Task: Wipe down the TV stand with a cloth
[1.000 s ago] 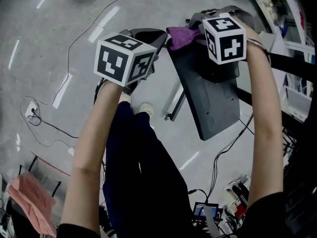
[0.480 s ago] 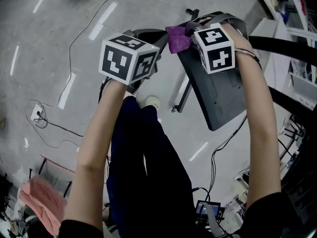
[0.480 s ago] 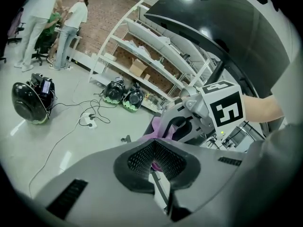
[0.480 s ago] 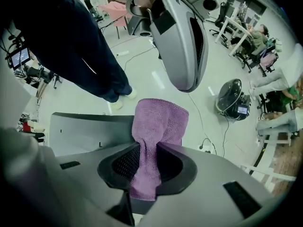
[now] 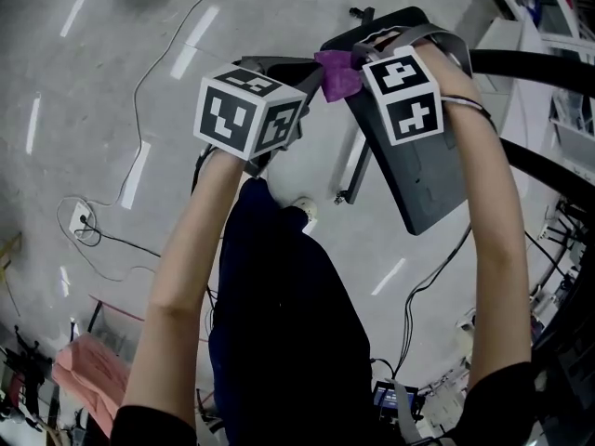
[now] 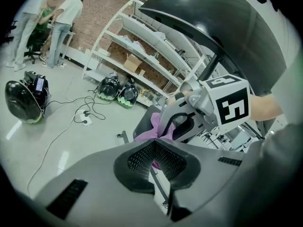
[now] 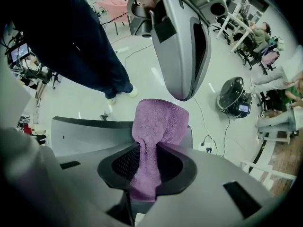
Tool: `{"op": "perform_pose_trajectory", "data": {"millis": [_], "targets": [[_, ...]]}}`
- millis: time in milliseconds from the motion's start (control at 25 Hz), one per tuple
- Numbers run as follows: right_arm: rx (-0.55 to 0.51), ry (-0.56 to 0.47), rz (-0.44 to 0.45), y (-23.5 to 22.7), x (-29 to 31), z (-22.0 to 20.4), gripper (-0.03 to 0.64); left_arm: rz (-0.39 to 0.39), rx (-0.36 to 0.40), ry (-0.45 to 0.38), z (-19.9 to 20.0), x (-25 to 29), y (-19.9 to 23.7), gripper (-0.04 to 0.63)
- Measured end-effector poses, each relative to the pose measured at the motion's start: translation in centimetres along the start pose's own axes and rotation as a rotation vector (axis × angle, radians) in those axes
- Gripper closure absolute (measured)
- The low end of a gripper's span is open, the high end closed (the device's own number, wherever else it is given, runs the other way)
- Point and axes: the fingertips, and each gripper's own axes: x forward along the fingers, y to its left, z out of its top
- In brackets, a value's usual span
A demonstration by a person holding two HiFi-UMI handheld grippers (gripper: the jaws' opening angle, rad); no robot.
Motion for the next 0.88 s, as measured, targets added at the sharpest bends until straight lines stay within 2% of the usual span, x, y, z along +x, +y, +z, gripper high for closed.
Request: {"op": "perform_pose_trajectory", "data": {"millis": [200,480,880], "targets": [[0.018,0.002,-0.013,0.9,-0.1,0.7,0.512,0.018,-0.024,0.001,-1.2,-0.3,-0.7,0.588],[-0.074,0.15,-0.042,3.0,0.7,1.5,0.512,0.015,-0.035,0.003,-2.7,-0.9,-2.5,0.588],[-0.022,0.159,-0.028,7.4,1.1,2.4,0.512,-0.002,-0.005,0.005,-3.9,-1.6,-5.1,0.588]]}}
